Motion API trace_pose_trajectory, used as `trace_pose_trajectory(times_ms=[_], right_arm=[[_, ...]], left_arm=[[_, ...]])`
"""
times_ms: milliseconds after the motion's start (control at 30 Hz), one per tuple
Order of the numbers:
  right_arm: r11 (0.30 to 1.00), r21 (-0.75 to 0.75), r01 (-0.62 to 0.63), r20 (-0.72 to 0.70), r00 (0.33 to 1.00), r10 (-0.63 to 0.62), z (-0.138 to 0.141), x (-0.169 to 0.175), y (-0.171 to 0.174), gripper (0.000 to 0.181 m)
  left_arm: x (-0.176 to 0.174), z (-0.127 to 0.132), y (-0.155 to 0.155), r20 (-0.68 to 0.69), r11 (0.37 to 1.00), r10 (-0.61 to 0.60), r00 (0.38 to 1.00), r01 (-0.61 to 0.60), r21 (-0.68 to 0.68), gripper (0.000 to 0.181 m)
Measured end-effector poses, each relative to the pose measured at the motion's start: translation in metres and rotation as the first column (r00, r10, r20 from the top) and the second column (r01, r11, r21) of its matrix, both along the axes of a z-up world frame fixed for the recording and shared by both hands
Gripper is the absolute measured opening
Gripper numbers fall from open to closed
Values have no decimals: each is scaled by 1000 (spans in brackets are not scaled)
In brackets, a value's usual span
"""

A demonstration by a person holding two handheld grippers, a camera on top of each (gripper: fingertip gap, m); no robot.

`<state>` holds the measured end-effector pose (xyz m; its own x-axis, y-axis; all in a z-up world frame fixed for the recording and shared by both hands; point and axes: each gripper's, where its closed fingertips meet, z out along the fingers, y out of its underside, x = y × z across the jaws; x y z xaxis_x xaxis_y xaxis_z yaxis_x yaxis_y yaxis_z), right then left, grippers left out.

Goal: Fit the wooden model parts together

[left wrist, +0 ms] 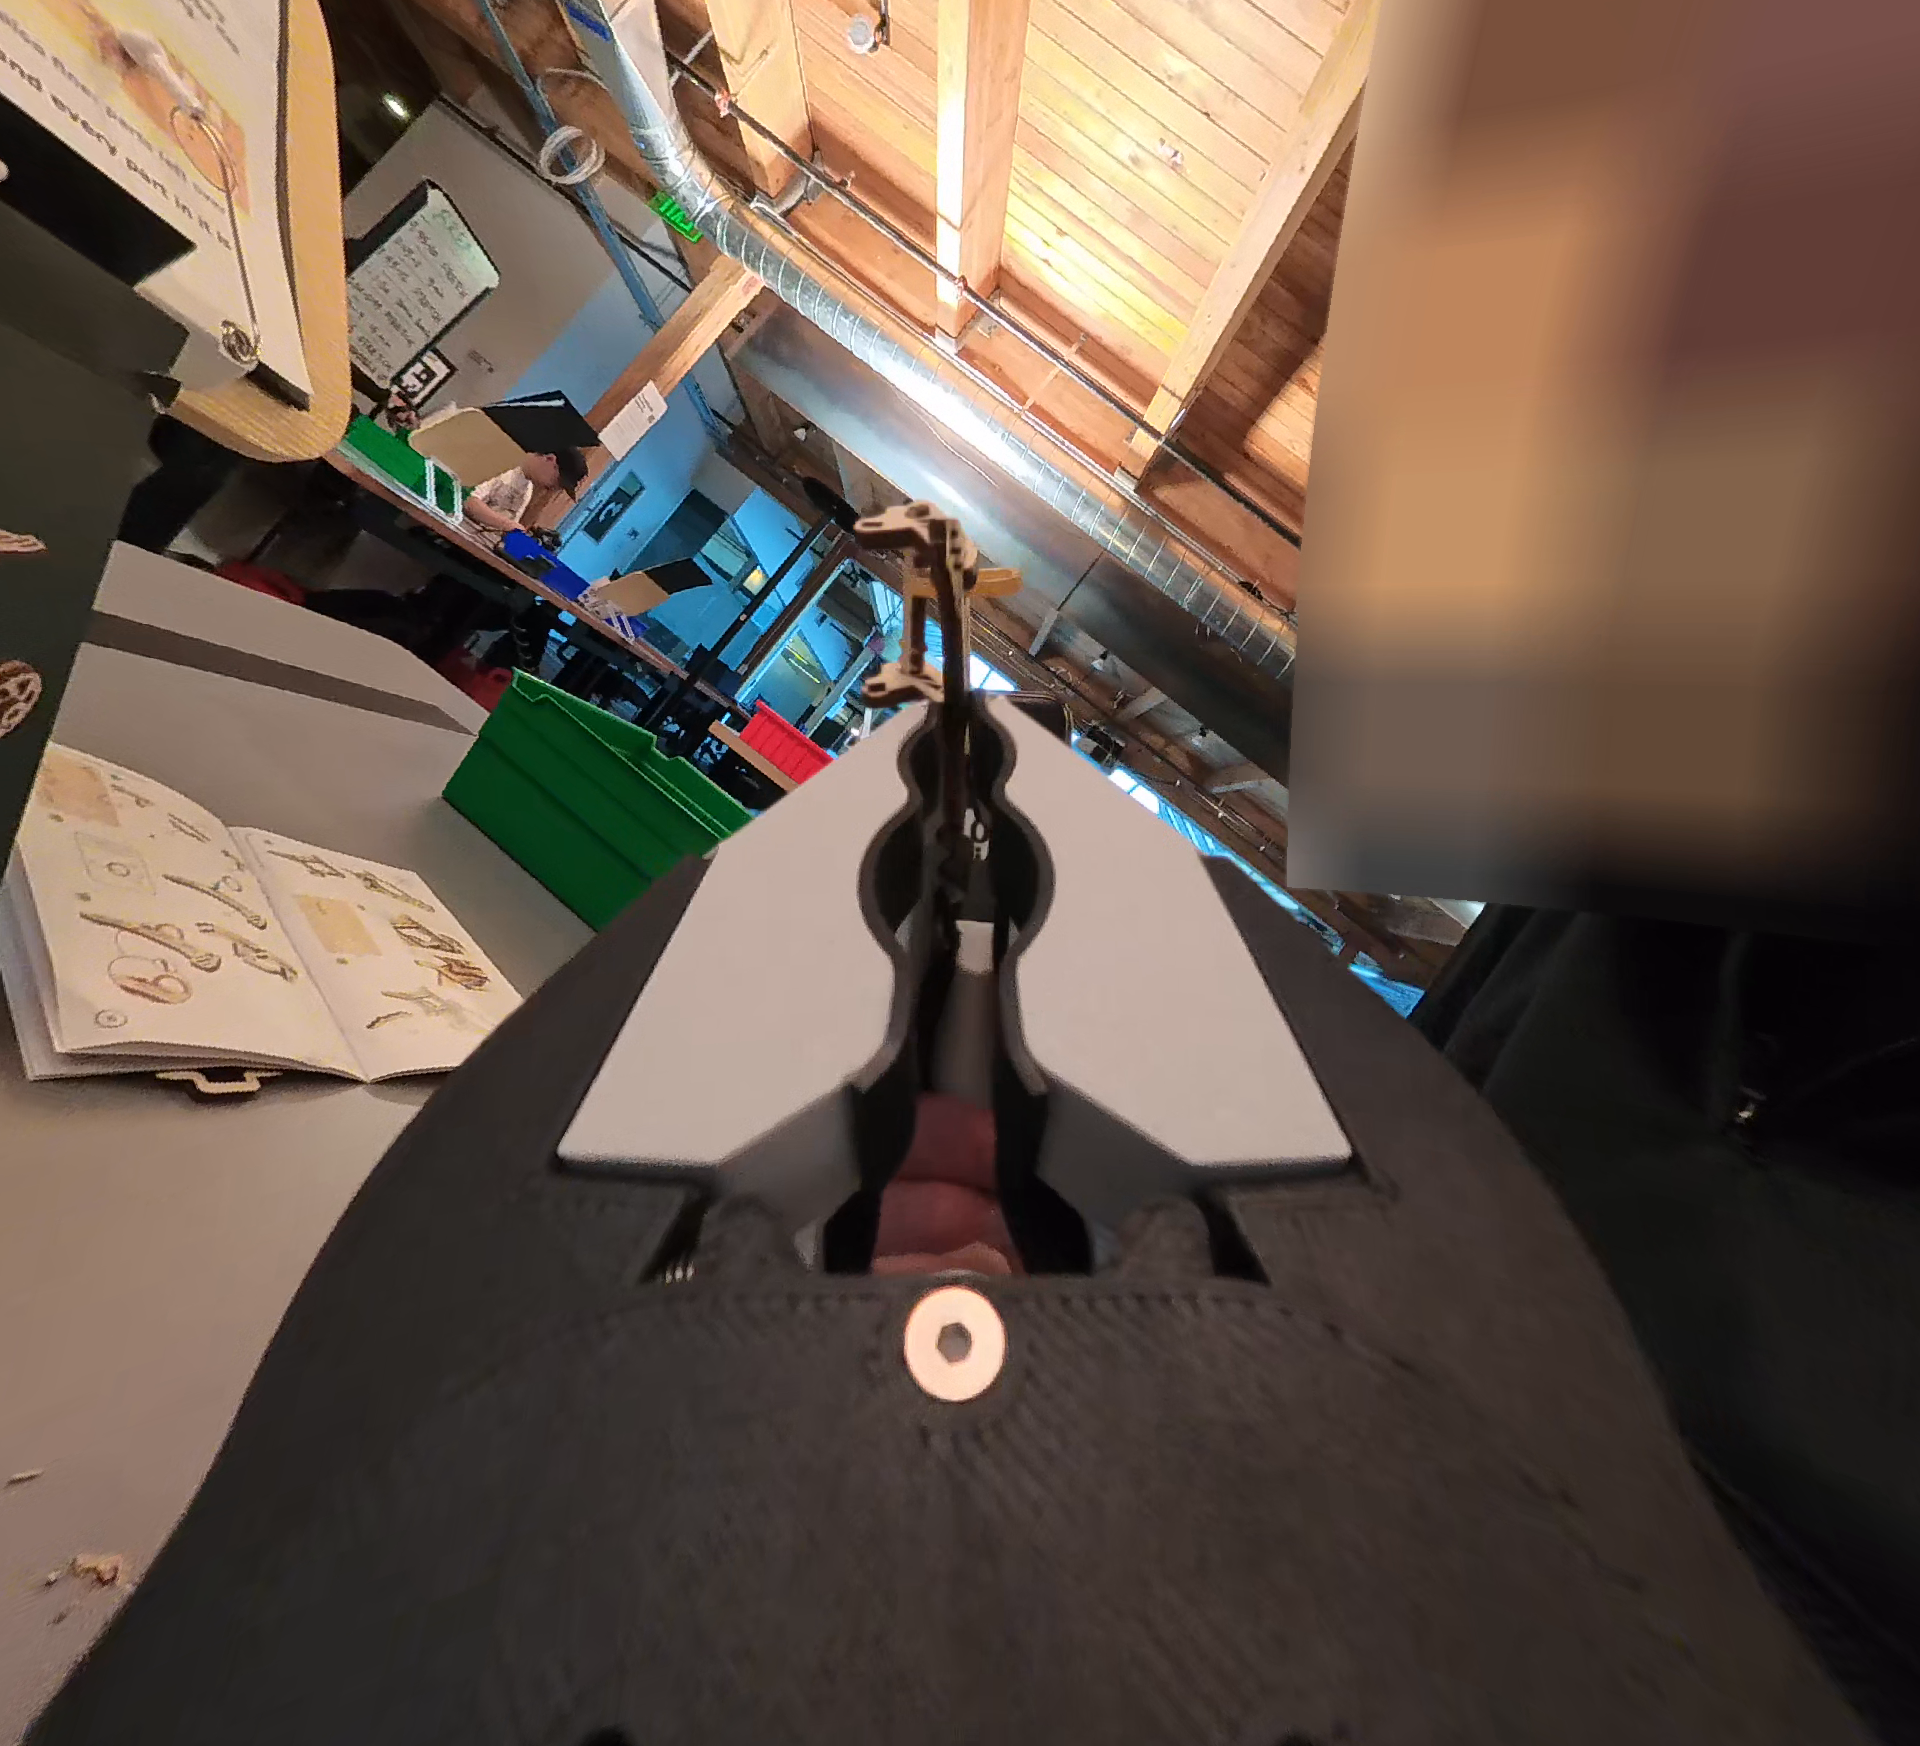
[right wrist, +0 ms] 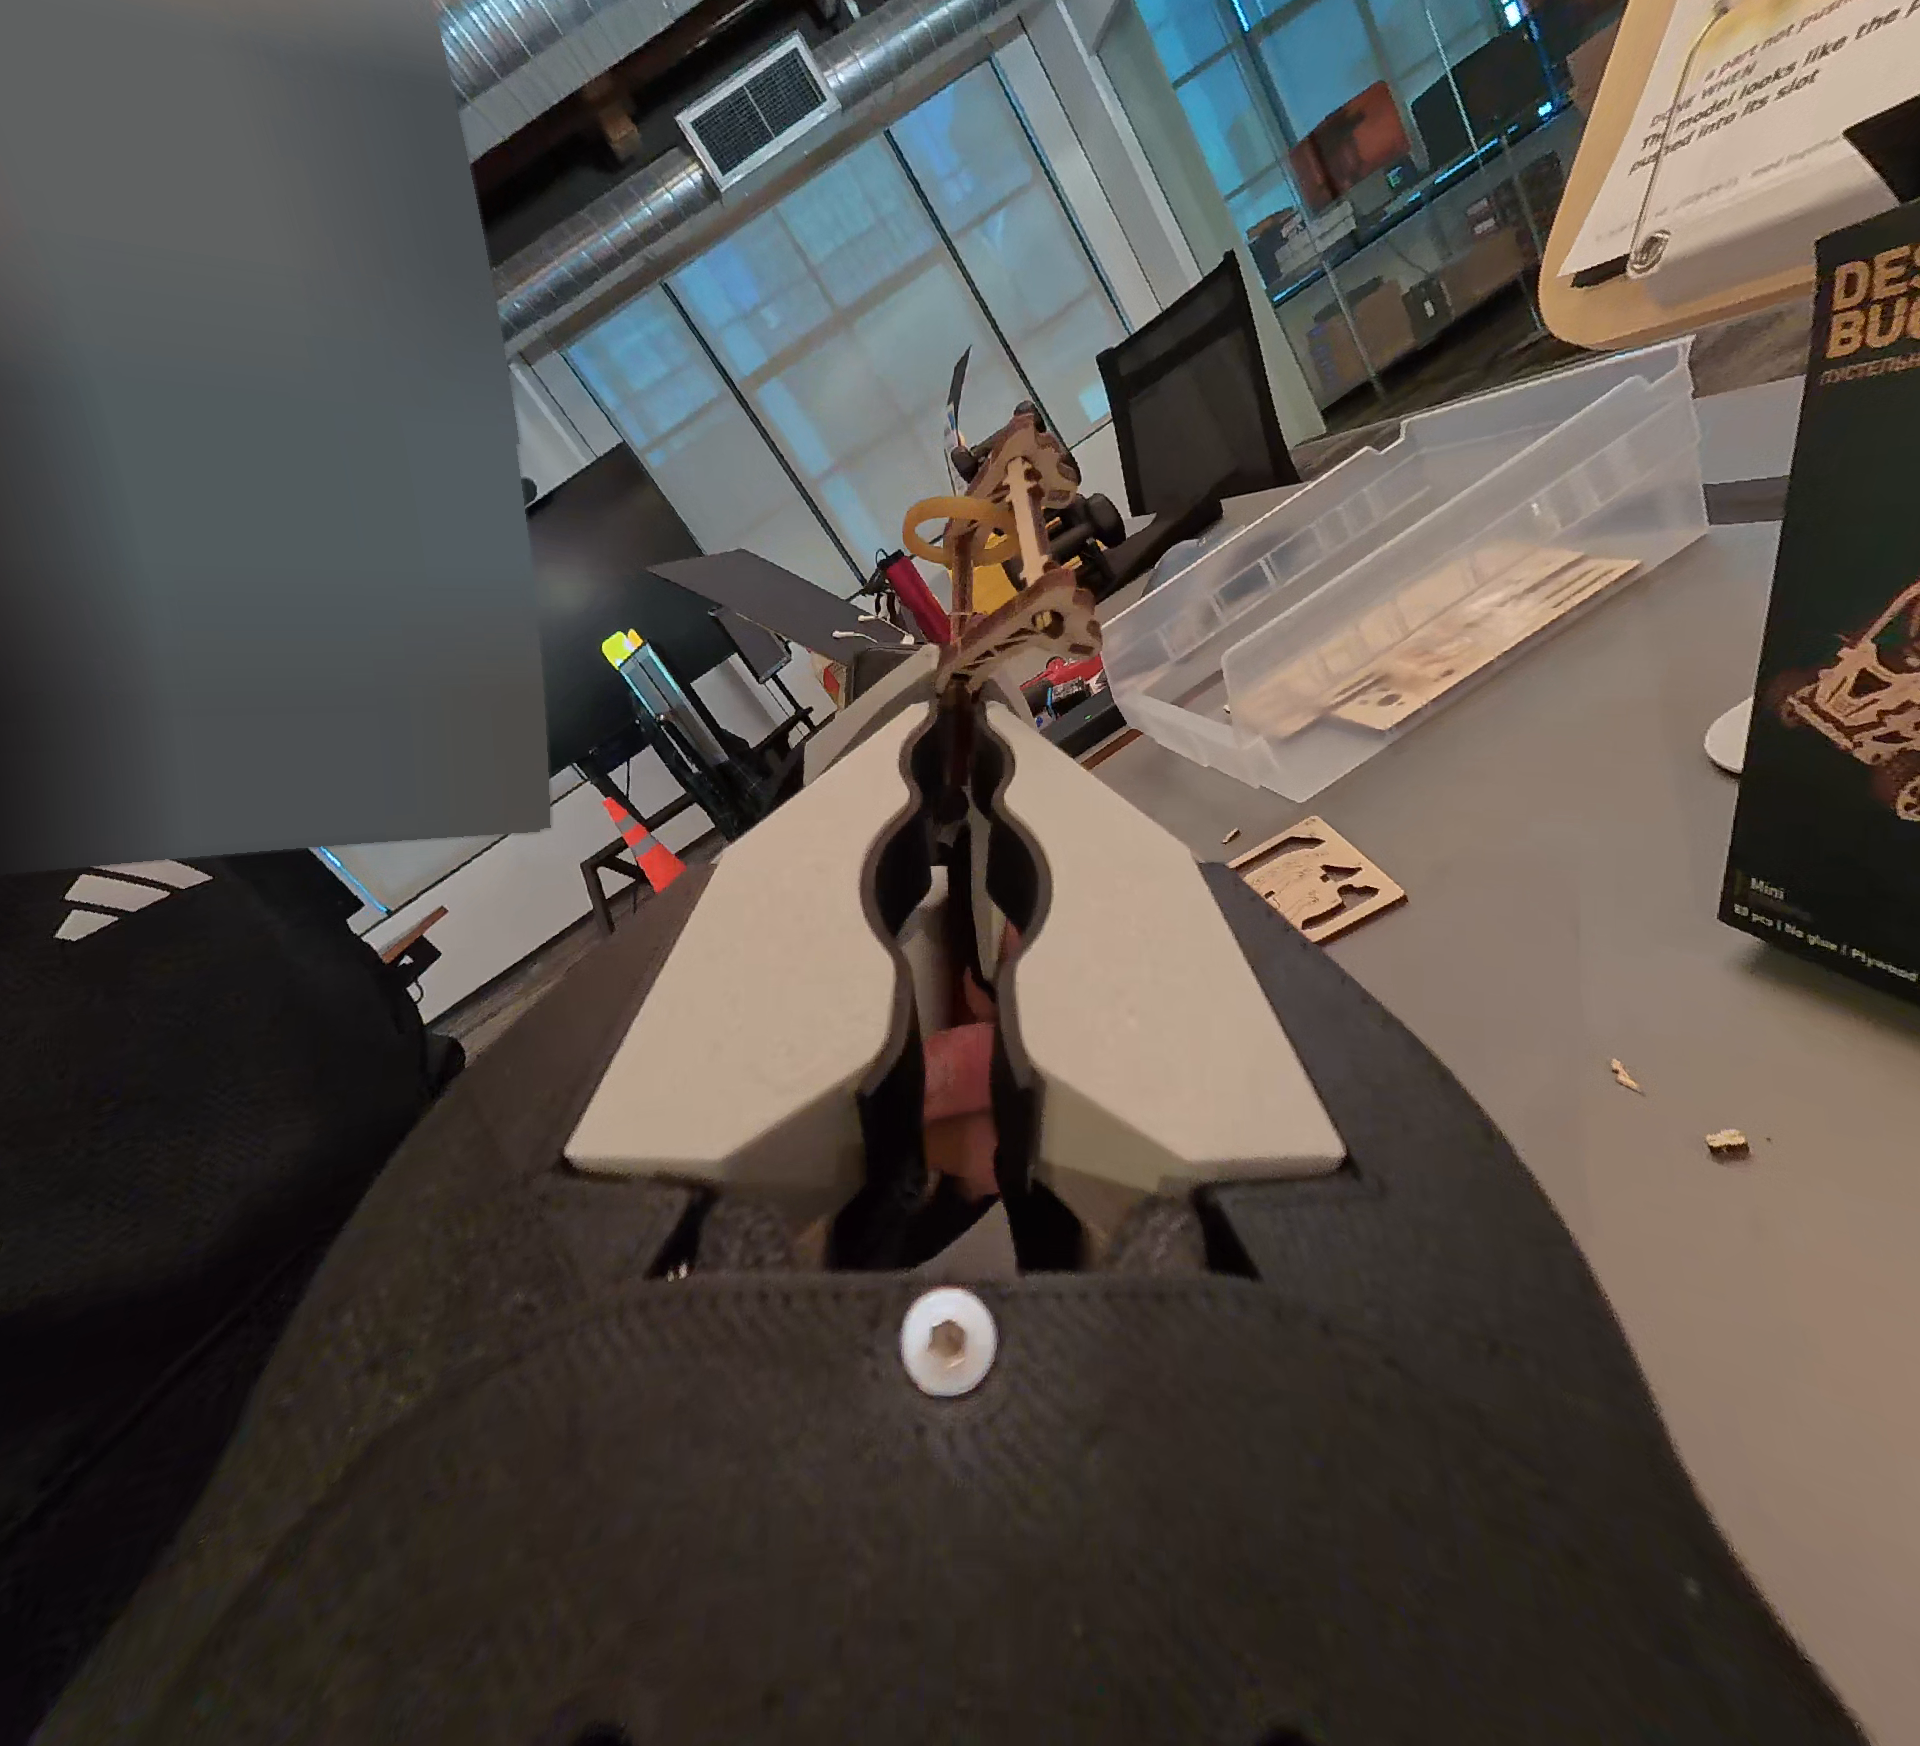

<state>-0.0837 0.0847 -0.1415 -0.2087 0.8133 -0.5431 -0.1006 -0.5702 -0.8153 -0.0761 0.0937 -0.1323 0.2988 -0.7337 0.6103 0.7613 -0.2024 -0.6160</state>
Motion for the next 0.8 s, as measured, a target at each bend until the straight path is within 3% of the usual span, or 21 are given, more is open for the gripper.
trace_pose_trajectory(times_ms=[100, 200, 400, 600, 800], right_arm=[[1000, 12, -5, 6, 1000, 5, 2, -1, -1, 0], [1000, 6, -28, 0, 1000, 28, 0, 1, -3, 15], [985, -147, -88, -159, 985, 64, 15, 13, 12, 24], [970, -182, -163, -203, 971, 125, 20, 10, 6, 7], [949, -254, -187, -238, 963, 126, 22, 10, 7, 5]], left_arm=[[-1, 2, -1, -13, 1000, 14, 1000, -13, 10, 1], [-2, 5, -2, -22, 999, 19, 1000, -18, 27, 1], [2, 8, -6, -33, 999, -8, 999, 9, 50, 1], [6, 7, -5, -38, 999, -22, 999, 24, 48, 1], [7, 8, -4, -33, 998, -19, 999, 21, 53, 1]])
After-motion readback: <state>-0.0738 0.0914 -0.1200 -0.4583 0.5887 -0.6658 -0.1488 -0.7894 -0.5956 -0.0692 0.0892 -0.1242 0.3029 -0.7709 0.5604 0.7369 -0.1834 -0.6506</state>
